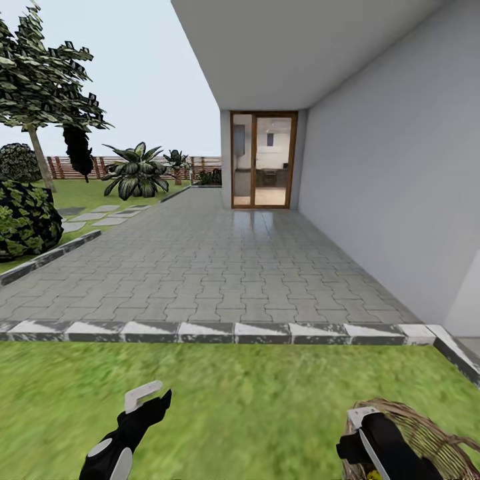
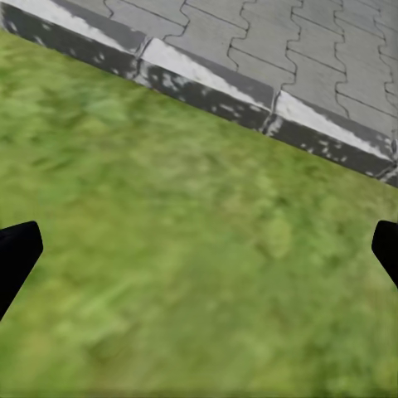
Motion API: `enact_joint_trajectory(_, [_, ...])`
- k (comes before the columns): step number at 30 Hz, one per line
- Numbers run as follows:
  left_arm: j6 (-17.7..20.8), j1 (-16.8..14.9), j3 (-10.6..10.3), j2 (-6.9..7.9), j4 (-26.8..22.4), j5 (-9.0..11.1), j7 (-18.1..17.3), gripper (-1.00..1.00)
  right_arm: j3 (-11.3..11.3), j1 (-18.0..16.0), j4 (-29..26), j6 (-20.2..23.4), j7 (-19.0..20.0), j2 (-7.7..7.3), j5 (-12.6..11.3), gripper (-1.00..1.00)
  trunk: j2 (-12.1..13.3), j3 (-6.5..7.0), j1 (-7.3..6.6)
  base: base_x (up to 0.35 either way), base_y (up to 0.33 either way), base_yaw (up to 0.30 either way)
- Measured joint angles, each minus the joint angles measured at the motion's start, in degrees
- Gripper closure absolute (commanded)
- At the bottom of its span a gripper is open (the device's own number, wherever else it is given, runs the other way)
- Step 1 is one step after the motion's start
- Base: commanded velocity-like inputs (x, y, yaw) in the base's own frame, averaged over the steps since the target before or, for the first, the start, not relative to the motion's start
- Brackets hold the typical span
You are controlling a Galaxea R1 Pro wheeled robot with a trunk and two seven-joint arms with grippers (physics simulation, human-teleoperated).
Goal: Take the three Easter eggs out of the wicker basket on the lawn in the garden, then place them on the lawn next to a single tree (choose any tree) so that all three eggs are next to the same tree and none are left in the basket.
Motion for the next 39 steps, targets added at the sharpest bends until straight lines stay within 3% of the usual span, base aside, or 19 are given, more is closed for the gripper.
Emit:
enact_joint_trajectory(14, [0.0,0.0,-0.1,-0.01,0.0,0.0,0.0,-1.0,-0.1,0.0,-0.2,0.0,0.0,-0.09,0.0,-1.0,-5.6,-2.51,3.08,0.0,0.0,0.0])
enact_joint_trajectory(39, [-0.3,0.0,-0.1,-0.09,0.1,0.0,0.0,-1.0,0.0,0.0,-0.2,0.0,0.1,-0.09,0.0,-1.0,-6.4,-2.87,3.52,0.108,0.0,0.0])
